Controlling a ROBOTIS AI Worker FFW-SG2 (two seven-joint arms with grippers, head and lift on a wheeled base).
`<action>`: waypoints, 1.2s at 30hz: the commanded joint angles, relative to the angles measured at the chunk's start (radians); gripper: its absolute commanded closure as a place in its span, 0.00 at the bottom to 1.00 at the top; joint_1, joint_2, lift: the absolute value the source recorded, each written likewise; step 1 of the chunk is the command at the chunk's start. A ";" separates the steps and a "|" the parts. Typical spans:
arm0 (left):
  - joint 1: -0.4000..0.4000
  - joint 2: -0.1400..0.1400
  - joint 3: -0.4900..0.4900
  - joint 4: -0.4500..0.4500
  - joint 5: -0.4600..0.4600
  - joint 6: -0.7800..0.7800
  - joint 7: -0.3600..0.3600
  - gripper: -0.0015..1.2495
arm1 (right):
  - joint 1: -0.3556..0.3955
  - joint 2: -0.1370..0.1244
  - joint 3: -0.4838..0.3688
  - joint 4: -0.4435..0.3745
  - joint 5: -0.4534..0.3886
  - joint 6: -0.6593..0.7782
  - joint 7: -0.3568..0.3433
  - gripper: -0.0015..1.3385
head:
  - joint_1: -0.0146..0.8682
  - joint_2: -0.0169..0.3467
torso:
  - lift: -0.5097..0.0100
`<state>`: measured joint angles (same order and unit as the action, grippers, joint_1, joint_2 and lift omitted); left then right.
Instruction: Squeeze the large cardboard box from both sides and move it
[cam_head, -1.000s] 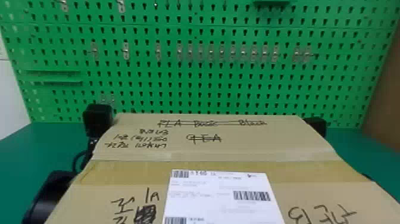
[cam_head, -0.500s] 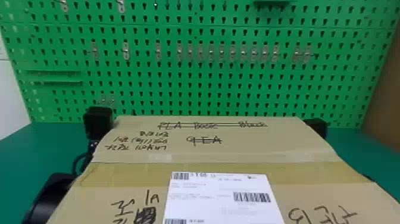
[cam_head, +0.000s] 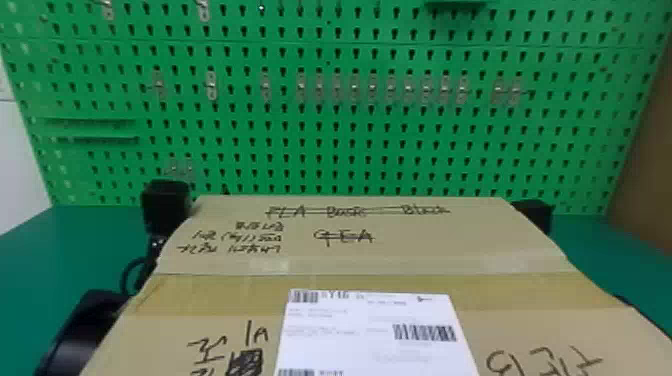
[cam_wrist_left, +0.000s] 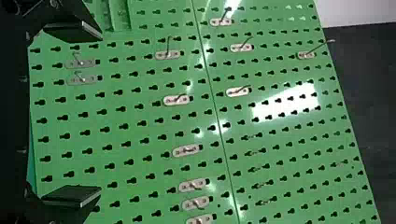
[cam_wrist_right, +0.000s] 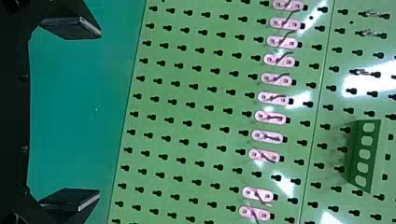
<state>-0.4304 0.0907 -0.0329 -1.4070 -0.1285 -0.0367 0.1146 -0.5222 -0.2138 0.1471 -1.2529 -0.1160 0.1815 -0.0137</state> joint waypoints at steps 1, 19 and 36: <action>-0.005 0.018 -0.001 -0.012 -0.005 0.012 0.000 0.10 | 0.004 -0.013 -0.004 -0.008 0.007 0.007 0.000 0.08 | 0.47 0.19 | 0.58; 0.015 0.069 0.018 -0.072 -0.033 0.066 -0.015 0.10 | 0.039 -0.096 -0.046 -0.079 0.049 0.062 0.017 0.08 | 0.47 0.19 | 0.58; 0.047 0.104 0.050 -0.139 -0.034 0.106 -0.033 0.10 | 0.082 -0.151 -0.103 -0.148 0.052 0.102 0.035 0.08 | 0.47 0.19 | 0.58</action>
<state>-0.3921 0.1892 0.0077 -1.5321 -0.1740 0.0632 0.0839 -0.4497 -0.3543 0.0653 -1.3863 -0.0523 0.2789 0.0121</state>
